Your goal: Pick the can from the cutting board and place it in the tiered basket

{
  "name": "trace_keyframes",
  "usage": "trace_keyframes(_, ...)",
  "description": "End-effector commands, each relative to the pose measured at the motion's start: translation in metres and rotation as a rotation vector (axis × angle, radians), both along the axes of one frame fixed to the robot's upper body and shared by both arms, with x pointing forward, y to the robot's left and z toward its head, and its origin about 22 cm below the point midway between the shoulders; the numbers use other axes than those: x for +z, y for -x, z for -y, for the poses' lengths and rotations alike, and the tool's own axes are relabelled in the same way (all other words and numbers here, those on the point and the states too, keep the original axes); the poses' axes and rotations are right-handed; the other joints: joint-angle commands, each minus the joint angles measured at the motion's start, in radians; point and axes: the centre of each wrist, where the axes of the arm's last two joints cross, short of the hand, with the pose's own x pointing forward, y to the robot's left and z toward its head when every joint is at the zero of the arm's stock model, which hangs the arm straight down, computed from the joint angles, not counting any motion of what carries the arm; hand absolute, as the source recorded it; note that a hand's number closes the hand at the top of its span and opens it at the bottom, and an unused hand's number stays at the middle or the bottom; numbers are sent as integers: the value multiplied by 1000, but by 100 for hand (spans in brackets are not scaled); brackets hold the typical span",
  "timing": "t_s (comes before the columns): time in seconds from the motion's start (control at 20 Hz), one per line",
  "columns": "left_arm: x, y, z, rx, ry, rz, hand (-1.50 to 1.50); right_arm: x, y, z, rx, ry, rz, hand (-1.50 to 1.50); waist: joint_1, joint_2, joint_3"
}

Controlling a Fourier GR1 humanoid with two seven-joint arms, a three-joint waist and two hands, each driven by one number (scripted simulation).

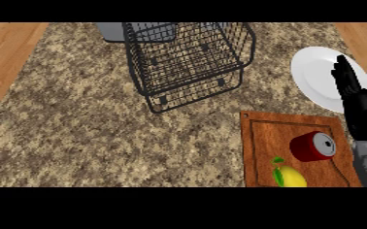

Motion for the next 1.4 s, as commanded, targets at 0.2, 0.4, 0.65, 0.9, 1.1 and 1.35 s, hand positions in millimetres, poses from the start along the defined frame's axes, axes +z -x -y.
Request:
trace_keyframes(0.2, 9, -27, 76, -258, 174, 85, 0, 36, -9, 11, 294, -519, 328, 150, -77, 0, -9)
trace_keyframes(0.4, -2, -30, 130, -385, 301, 69, 0, -10, 7, 52, 147, -731, 172, -150, -64, 23, -11)
trace_keyframes(0.65, 0, -33, 152, -391, 305, 64, 0, -18, 20, 59, 552, -945, 221, -150, -63, 14, -10)
trace_keyframes(0.9, 7, -40, 165, -401, 314, 67, 0, 13, 79, 163, 670, -747, 222, -150, -56, 13, -15)
trace_keyframes(1.1, -2, -30, 165, -408, 297, 44, 0, 94, 85, 195, 690, -329, 80, -150, -50, 11, -17)
trace_keyframes(1.35, 2, -37, 163, -387, 290, 51, 0, 181, 83, 169, 746, 120, 8, -150, -65, 3, -18)
